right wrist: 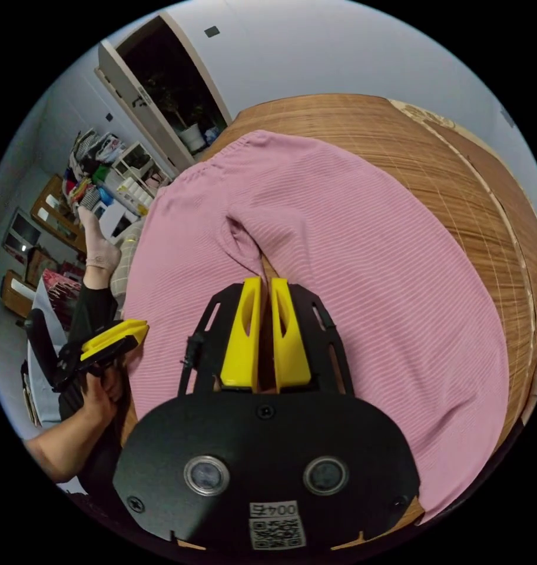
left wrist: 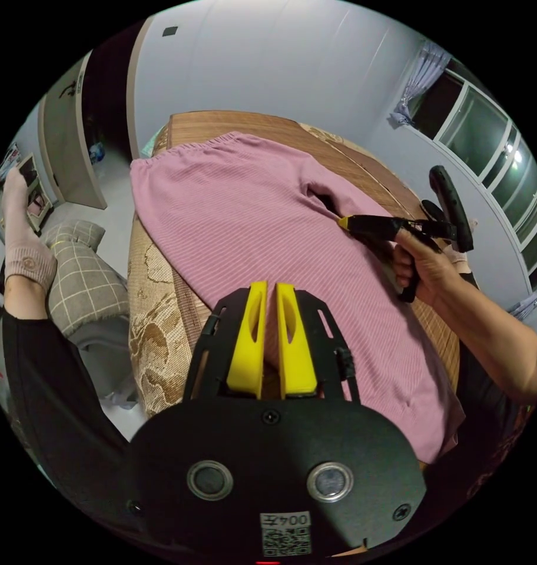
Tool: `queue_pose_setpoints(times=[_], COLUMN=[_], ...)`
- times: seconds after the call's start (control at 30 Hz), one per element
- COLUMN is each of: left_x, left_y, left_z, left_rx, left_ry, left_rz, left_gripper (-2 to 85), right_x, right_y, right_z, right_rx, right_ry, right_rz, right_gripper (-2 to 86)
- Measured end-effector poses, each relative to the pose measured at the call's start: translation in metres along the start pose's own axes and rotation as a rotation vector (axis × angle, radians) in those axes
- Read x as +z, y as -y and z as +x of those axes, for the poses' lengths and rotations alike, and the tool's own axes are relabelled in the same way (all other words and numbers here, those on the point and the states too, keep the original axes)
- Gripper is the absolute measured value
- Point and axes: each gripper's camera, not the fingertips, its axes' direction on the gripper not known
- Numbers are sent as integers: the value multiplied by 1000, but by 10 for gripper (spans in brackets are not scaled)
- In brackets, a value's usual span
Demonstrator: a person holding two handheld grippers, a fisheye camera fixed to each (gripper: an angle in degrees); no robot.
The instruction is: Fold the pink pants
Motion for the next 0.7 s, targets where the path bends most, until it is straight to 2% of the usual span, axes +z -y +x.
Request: queue_pose_setpoints(times=[0.27,0.37,0.43,0.5,0.63,0.7], left_x=[-3,-4,-5,-5,-5,-5], left_y=[-2,-3,-3,-3,-4,-5], left_z=[-6,-9,-10,-11,-11,-13], left_rx=[5,2,3,9,14,15], left_ry=[12,6,9,14,20,20], left_rz=[1,1,1,-1,-2,-1], left_gripper=[26,27,26,26,26,26], right_x=[-10,-10,-9,-6,-10,-17], right_y=[-26,-44,-51,-55,-63,-75], right_z=[23,16,7,-2,3,6], right_rx=[105,80,37,-16,17,39], right_ry=[169,216,205,92,35,70], right_rz=[12,-1,3,-34,-10,-8], right_gripper=[79,95,67,33,26,60])
